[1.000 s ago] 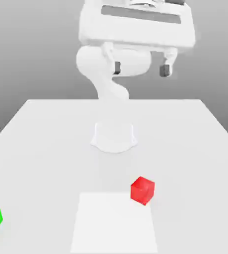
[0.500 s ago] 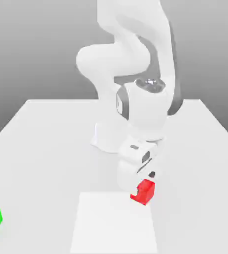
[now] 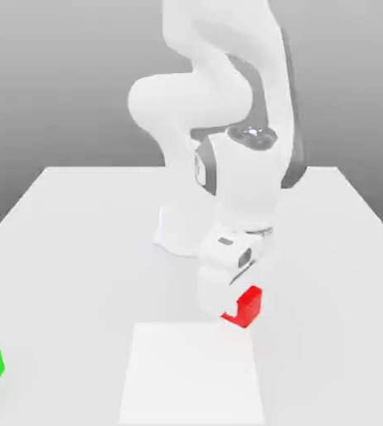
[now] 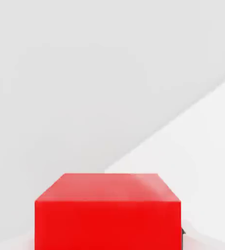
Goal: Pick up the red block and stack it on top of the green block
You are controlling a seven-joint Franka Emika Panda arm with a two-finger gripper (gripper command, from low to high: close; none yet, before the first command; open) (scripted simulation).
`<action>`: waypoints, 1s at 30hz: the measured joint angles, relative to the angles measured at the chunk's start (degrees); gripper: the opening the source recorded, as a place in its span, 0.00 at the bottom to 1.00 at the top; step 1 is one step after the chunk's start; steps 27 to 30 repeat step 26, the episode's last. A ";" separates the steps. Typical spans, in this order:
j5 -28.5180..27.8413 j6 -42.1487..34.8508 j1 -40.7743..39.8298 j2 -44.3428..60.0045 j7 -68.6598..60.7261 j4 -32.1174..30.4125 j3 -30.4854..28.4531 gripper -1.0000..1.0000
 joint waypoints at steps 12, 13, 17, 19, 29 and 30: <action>8.12 -12.39 -20.36 11.89 18.72 23.02 -13.37 0.00; 8.47 -13.36 -21.58 13.07 20.65 25.09 -14.80 0.00; 9.72 -16.85 -26.53 17.29 27.79 32.66 -20.65 0.00; 11.79 -16.17 -28.67 20.88 28.94 35.36 -21.78 0.00; 15.99 -11.75 -31.23 26.87 26.74 36.54 -19.53 1.00; 15.99 -11.75 -31.23 26.87 26.74 36.54 -19.53 1.00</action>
